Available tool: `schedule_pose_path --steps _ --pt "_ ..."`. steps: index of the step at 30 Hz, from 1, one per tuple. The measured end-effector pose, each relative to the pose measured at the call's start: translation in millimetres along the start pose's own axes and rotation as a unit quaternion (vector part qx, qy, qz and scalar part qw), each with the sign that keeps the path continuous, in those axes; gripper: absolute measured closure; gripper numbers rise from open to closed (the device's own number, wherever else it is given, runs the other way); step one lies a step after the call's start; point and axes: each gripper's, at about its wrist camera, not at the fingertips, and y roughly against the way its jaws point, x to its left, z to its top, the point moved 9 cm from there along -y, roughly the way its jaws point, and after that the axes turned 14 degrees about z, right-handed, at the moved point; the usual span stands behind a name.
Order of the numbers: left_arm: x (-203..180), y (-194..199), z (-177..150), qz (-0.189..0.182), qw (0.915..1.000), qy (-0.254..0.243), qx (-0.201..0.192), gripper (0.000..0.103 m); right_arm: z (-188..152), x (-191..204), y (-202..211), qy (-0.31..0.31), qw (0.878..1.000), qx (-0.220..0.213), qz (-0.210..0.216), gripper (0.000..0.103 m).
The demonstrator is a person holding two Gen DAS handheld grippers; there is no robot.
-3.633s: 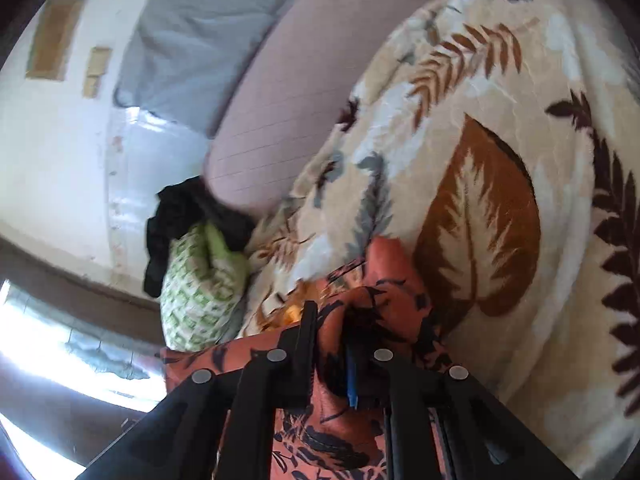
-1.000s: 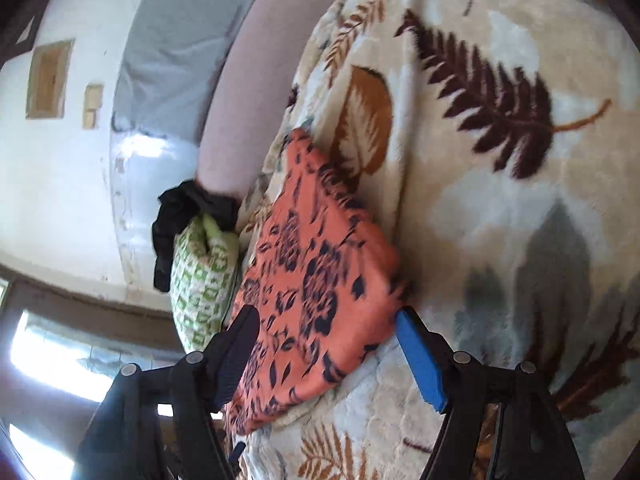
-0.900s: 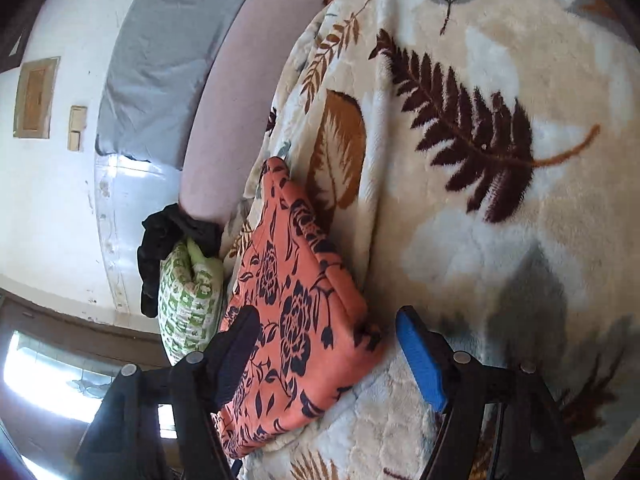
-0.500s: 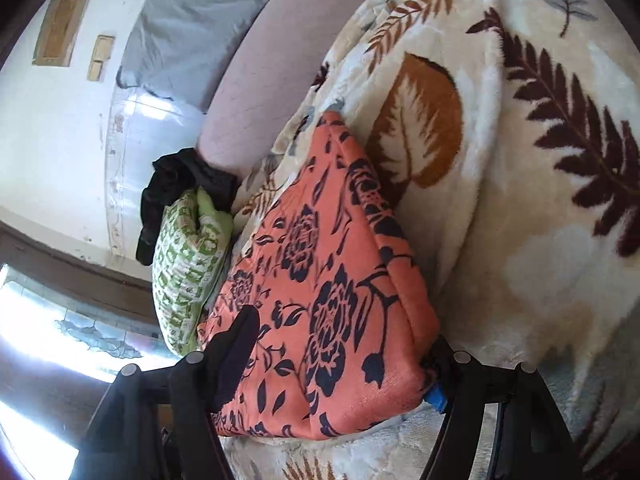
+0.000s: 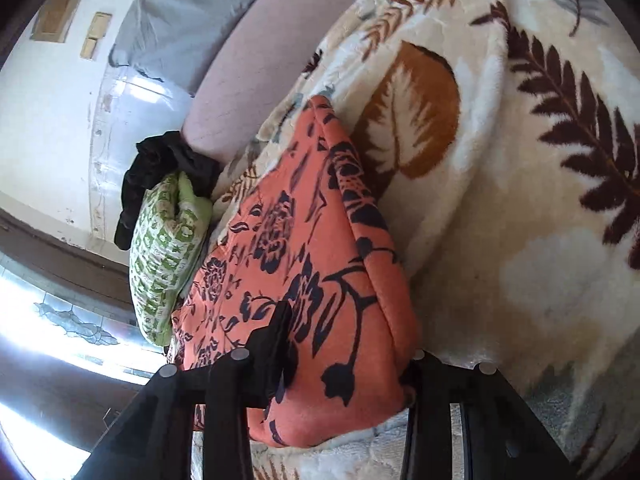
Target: Fold small clothes
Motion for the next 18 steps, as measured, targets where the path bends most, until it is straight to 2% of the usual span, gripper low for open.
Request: schedule_pose_path --steps 1,3,4,5,8,11,13,14,17,18 --pt "-1 -3 -2 -0.002 1.0 0.002 0.009 0.039 -1 -5 -1 -0.011 1.0 0.0 0.004 0.065" --pt "-1 -5 -3 0.0 1.0 0.001 0.009 0.04 2 -2 0 -0.003 1.0 -0.007 0.006 0.064" --pt "-2 -2 -1 0.006 1.0 -0.004 0.0 0.047 2 1 1 0.009 1.0 -0.009 0.001 0.065" --pt "-1 1 1 0.017 0.9998 -0.01 -0.01 0.069 2 6 2 0.026 1.0 -0.015 -0.007 0.068" --pt "-5 10 7 0.001 0.9996 -0.014 -0.023 0.072 5 32 11 0.112 0.992 -0.037 -0.054 0.078" --pt "-16 21 10 -0.005 0.9984 -0.035 -0.046 0.073 3 68 20 0.209 0.973 -0.054 -0.086 0.079" --pt "-26 26 11 -0.009 0.9963 -0.059 -0.062 0.072 0 74 19 0.24 0.964 -0.057 -0.099 0.078" --pt "-29 24 10 -0.006 0.9957 -0.068 -0.063 0.069 -1 71 18 0.241 0.963 -0.055 -0.105 0.078" --pt "-23 6 5 0.004 0.9983 -0.052 -0.024 0.033 2 52 13 0.199 0.973 -0.052 -0.109 0.075" --pt "-19 -1 2 0.005 0.9991 -0.041 -0.009 0.032 5 46 13 0.179 0.978 -0.053 -0.099 0.074"
